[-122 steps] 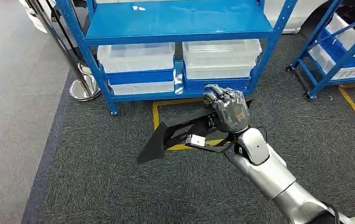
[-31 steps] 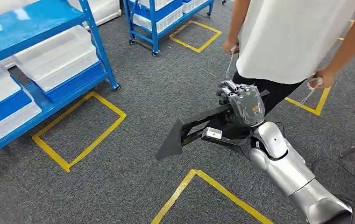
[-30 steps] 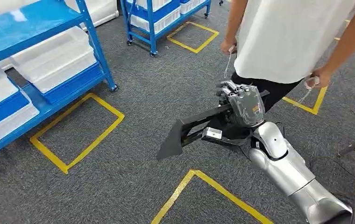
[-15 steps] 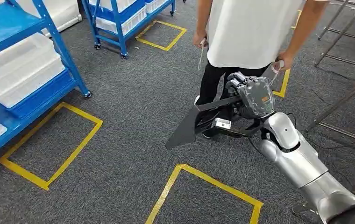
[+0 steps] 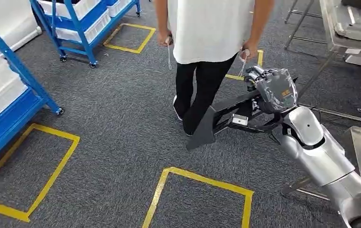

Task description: Take the parts from the cabinet and place them on the table.

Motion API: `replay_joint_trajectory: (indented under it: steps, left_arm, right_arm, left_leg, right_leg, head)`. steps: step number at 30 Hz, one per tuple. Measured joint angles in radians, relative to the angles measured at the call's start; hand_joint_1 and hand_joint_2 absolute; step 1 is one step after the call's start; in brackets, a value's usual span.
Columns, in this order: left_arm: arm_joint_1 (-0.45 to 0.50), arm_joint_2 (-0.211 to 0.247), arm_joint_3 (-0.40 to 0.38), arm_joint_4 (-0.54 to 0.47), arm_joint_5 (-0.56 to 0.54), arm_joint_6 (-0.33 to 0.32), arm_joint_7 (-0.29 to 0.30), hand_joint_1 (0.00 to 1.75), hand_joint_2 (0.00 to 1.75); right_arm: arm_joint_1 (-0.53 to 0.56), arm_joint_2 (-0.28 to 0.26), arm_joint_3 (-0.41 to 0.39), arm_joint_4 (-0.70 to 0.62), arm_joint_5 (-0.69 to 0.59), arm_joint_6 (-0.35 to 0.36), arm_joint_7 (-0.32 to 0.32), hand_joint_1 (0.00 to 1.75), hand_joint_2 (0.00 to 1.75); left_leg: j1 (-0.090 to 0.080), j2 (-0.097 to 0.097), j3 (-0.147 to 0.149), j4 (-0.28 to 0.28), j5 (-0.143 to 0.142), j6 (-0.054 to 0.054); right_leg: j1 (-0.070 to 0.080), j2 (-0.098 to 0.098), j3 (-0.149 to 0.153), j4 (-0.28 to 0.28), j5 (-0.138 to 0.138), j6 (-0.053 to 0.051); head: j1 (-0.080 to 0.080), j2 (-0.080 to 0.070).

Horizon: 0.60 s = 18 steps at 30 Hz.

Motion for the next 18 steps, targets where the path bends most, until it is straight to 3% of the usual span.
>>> replay_joint_trajectory:
  steps: [1, 2, 5, 6, 7, 8, 9, 10, 11, 12, 13, 15, 16, 17, 18]
  left_arm:
    - [0.001, 0.001, 0.002, 0.000, 0.002, 0.000, 0.001, 0.00, 1.75]
    - [-0.001, 0.000, 0.006, 0.000, 0.010, -0.004, 0.004, 0.00, 1.75]
    - [-0.006, 0.001, 0.014, 0.000, 0.012, -0.011, 0.020, 0.00, 1.75]
    - [-0.006, 0.000, 0.014, 0.000, 0.011, -0.014, 0.023, 0.00, 1.75]
    - [-0.007, 0.001, 0.015, 0.000, 0.010, -0.015, 0.025, 0.00, 1.75]
    - [-0.007, 0.001, 0.016, 0.000, 0.007, -0.015, 0.026, 0.00, 1.75]
    - [-0.006, 0.001, 0.017, 0.000, 0.006, -0.016, 0.027, 0.00, 1.75]
    - [-0.006, 0.001, 0.017, 0.000, 0.006, -0.016, 0.027, 0.00, 1.75]
    - [-0.006, 0.001, 0.018, 0.000, 0.006, -0.016, 0.027, 0.00, 1.75]
    - [-0.006, 0.002, 0.018, 0.000, 0.006, -0.016, 0.027, 0.00, 1.75]
    - [-0.007, 0.002, 0.019, 0.000, 0.006, -0.016, 0.027, 0.00, 1.75]
    - [-0.008, 0.001, 0.019, 0.000, 0.005, -0.016, 0.027, 0.00, 1.75]
    - [-0.008, 0.002, 0.019, 0.000, 0.005, -0.016, 0.026, 0.00, 1.75]
    - [-0.008, 0.002, 0.019, 0.000, 0.005, -0.016, 0.021, 0.00, 1.75]
    - [-0.008, 0.002, 0.019, 0.000, 0.003, -0.016, 0.016, 0.00, 1.75]
  right_arm:
    - [0.000, 0.000, 0.000, -0.001, 0.009, -0.001, 0.004, 1.75, 1.75]
    - [-0.006, 0.001, 0.002, -0.001, 0.034, -0.004, 0.013, 1.75, 1.75]
    - [-0.014, 0.001, 0.008, 0.001, 0.101, -0.009, 0.035, 1.75, 1.75]
    - [-0.023, 0.000, 0.012, 0.004, 0.113, -0.008, 0.037, 1.75, 1.75]
    - [-0.032, 0.000, 0.018, 0.006, 0.121, -0.009, 0.039, 1.75, 1.75]
    - [-0.049, 0.001, 0.023, 0.011, 0.126, -0.008, 0.040, 1.75, 1.75]
    - [-0.061, 0.003, 0.028, 0.013, 0.126, -0.008, 0.041, 1.75, 1.75]
    - [-0.064, 0.004, 0.031, 0.014, 0.126, -0.008, 0.042, 1.75, 1.75]
    - [-0.064, 0.004, 0.037, 0.018, 0.126, -0.008, 0.042, 1.75, 1.75]
    - [-0.064, 0.006, 0.044, 0.024, 0.126, -0.008, 0.043, 1.75, 1.75]
    - [-0.067, 0.007, 0.048, 0.028, 0.126, -0.008, 0.043, 1.75, 1.75]
    - [-0.086, 0.009, 0.052, 0.031, 0.125, 0.004, 0.042, 1.75, 1.75]
    - [-0.105, 0.009, 0.056, 0.033, 0.118, 0.016, 0.039, 1.75, 1.75]
    - [-0.131, 0.011, 0.063, 0.037, 0.111, 0.030, 0.032, 1.75, 1.75]
    - [-0.154, 0.010, 0.069, 0.040, 0.102, 0.043, 0.031, 1.75, 1.75]
  left_leg:
    - [0.004, -0.058, 0.022, -0.053, 0.006, 0.005]
    - [0.009, -0.078, 0.030, -0.076, 0.001, 0.004]
    - [-0.003, -0.044, 0.031, -0.076, 0.005, 0.014]
    - [0.004, -0.027, 0.039, -0.094, 0.014, 0.025]
    - [0.003, -0.012, 0.046, -0.103, 0.018, 0.031]
    - [0.002, 0.001, 0.047, -0.107, 0.021, 0.035]
    - [-0.001, 0.015, 0.046, -0.107, 0.020, 0.036]
    - [-0.003, 0.028, 0.045, -0.107, 0.019, 0.037]
    - [-0.004, 0.040, 0.046, -0.106, 0.017, 0.037]
    - [-0.004, 0.051, 0.046, -0.106, 0.015, 0.036]
    - [-0.004, 0.064, 0.047, -0.104, 0.013, 0.035]
    - [-0.004, 0.087, 0.052, -0.101, 0.005, 0.029]
    - [-0.007, 0.098, 0.055, -0.098, 0.000, 0.023]
    - [-0.014, 0.107, 0.052, -0.093, -0.005, 0.016]
    - [-0.014, 0.117, 0.053, -0.095, -0.006, 0.012]
  right_leg:
    - [-0.003, 0.010, -0.004, 0.003, -0.002, 0.003]
    - [0.002, 0.026, -0.014, 0.012, -0.001, 0.012]
    - [-0.014, 0.064, -0.023, 0.001, 0.011, 0.038]
    - [-0.014, 0.069, -0.024, 0.002, 0.010, 0.043]
    - [-0.008, 0.004, -0.033, 0.022, -0.005, 0.042]
    - [-0.005, -0.045, -0.059, 0.077, -0.040, 0.045]
    - [-0.007, -0.069, -0.098, 0.156, -0.078, 0.050]
    - [-0.010, -0.078, -0.134, 0.232, -0.108, 0.053]
    - [-0.013, -0.081, -0.161, 0.285, -0.119, 0.055]
    - [-0.014, -0.082, -0.164, 0.290, -0.107, 0.057]
    - [-0.015, -0.085, -0.145, 0.249, -0.077, 0.058]
    - [-0.016, -0.106, -0.052, 0.078, 0.006, 0.056]
    - [-0.011, -0.147, -0.018, 0.003, 0.009, 0.052]
    - [0.003, -0.148, -0.014, -0.001, 0.007, 0.041]
    - [0.003, -0.132, -0.018, 0.001, 0.008, 0.031]
  head:
    - [0.001, 0.000]
    - [0.001, 0.000]
    - [0.000, 0.000]
    - [0.000, 0.000]
    - [0.002, 0.000]
    - [0.000, 0.000]
    - [0.002, 0.000]
    - [0.000, 0.000]
    - [0.001, 0.000]
    - [0.001, 0.000]
    - [0.001, 0.000]
    - [0.001, 0.000]
    - [0.001, 0.000]
    - [0.001, 0.000]
    - [0.001, 0.000]
